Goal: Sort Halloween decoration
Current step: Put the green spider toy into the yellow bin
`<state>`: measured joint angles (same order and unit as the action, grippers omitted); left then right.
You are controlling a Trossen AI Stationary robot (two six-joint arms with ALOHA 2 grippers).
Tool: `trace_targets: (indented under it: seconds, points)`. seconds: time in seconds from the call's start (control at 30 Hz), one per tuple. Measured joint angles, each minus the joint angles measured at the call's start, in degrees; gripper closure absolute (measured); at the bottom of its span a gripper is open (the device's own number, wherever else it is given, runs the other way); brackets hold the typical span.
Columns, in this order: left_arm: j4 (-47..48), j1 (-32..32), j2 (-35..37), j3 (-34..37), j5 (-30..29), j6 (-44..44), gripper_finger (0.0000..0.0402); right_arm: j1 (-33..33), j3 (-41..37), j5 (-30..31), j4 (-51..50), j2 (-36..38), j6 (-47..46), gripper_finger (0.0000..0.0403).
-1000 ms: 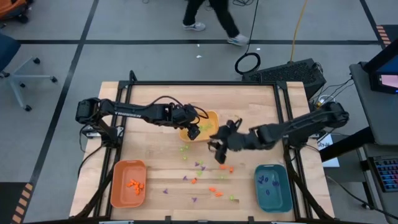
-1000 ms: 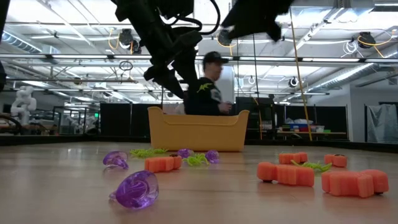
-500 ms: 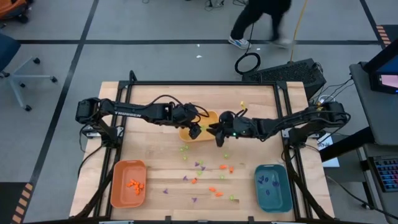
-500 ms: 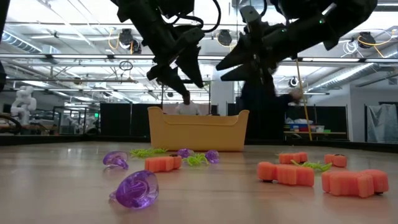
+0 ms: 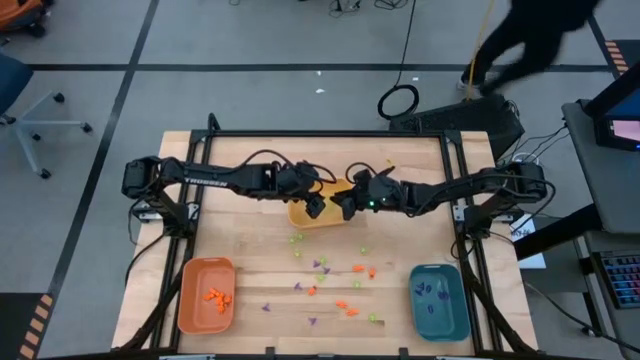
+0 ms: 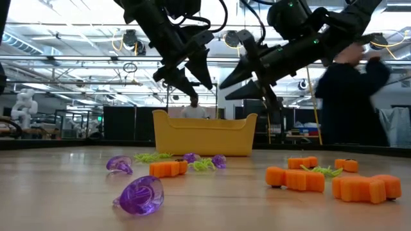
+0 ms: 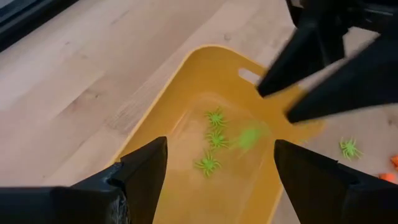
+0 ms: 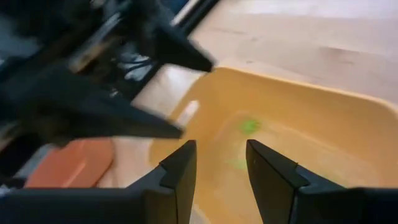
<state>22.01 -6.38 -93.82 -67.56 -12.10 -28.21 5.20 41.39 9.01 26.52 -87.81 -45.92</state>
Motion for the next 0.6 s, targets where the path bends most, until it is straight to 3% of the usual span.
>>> trace_targets:
  seconds: [0.1,0.33,0.4,0.53,0.6]
  points:
    - [0.2,-0.7,0.0,0.0,-0.2,0.0,0.0109,0.6,0.0,-4.4,2.4,-0.1,0.9,0.0277]
    - [1.4,-1.3,0.0,0.0,0.8,-2.3,0.0109,0.9,0.0,-5.7,2.4,0.0,-0.1,0.0277]
    - [1.8,-1.4,0.0,0.0,4.0,-7.1,0.0109,1.2,0.0,-10.2,1.6,0.8,-0.8,0.0277]
    - [4.2,-0.8,2.0,0.0,14.7,-17.5,0.0113,2.0,0.0,-26.3,-3.0,5.3,-4.7,0.0277]
    - [4.5,1.2,3.6,0.0,16.4,-20.3,0.0121,1.0,0.0,-29.8,-6.6,9.0,-6.1,0.0277]
